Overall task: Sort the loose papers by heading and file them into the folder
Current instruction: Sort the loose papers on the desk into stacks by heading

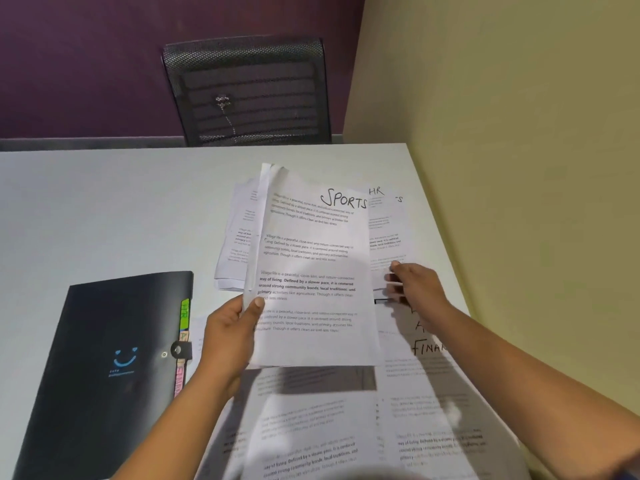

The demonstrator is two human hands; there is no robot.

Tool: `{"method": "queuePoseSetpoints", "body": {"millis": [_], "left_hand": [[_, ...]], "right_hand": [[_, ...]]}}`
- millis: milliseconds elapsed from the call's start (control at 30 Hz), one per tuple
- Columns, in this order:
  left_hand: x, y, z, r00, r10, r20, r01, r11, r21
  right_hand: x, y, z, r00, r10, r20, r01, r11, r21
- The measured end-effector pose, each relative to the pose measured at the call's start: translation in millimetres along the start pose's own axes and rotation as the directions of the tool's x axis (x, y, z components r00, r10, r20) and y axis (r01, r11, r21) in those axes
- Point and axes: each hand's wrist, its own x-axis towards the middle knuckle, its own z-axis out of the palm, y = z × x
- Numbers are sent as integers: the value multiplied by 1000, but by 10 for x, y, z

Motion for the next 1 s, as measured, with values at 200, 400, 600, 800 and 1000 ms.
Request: {"method": "queuePoseSetpoints", "body": {"millis": [200, 400, 600, 800, 1000], "left_hand": [[200, -7, 44, 999, 5, -31, -6, 999, -33], [367, -74, 56, 999, -29, -35, 26, 997, -72], [461, -142, 46, 996, -51, -69, 43, 993, -106], [472, -185, 41, 996, -43, -76, 36, 995, -98], [443, -204, 12, 994, -52, -98, 41, 993, -107]], "right_hand": [[774, 127, -329, 966, -51, -253, -94, 845, -526], [992, 235, -188, 947, 58, -316, -267, 688, -675], [1035, 151, -118, 969, 31, -247, -197, 700, -687], [1015, 73, -61, 970, 114, -216, -217, 809, -546], [873, 80, 24, 954, 216, -209, -289, 844, -451]]}}
